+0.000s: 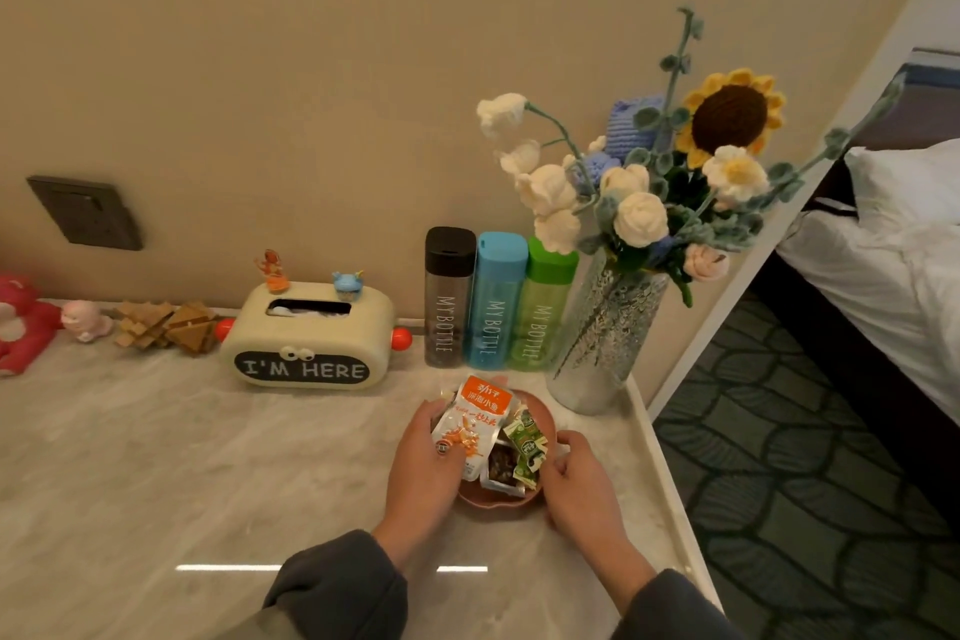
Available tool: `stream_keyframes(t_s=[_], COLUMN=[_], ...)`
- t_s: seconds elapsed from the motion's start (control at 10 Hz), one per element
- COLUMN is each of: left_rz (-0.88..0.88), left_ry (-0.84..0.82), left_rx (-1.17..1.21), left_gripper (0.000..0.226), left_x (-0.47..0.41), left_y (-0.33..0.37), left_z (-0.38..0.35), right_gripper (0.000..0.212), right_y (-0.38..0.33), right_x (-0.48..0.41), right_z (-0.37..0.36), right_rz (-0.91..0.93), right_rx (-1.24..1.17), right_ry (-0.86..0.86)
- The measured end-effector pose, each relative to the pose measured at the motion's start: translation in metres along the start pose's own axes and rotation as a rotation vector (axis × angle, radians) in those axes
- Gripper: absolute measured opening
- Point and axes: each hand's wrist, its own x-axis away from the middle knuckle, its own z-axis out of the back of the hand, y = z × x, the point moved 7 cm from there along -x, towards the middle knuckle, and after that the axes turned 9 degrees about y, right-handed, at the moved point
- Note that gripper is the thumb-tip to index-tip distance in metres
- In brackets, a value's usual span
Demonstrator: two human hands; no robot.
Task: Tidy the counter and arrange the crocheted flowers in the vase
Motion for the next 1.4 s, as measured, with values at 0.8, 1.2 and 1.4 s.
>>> stream_keyframes(t_s=[0.8, 1.2, 1.4], left_rz=[0.021, -0.029, -0.098], left_ry=[0.027, 0.074, 0.136], left_rx=[-0.057, -0.008, -0.031], left_gripper=[0.054, 0.052, 0.051], left_x=[-0.028, -0.014, 0.005], left_y=[0.003, 0.016, 0.032], left_z=[-0.017, -0.005, 0.008], right_gripper=[0.037, 0.049, 0.042], right_y=[0.006, 0.003, -0.009], right_x=[-0.028, -0.013, 0.007], right_z=[-0.009, 0.013, 0.029], right_rz=[-0.023, 0.021, 0.063], right_rx=[-0.077, -0.150, -0.142], right_ry=[-0.001, 0.103, 0.141])
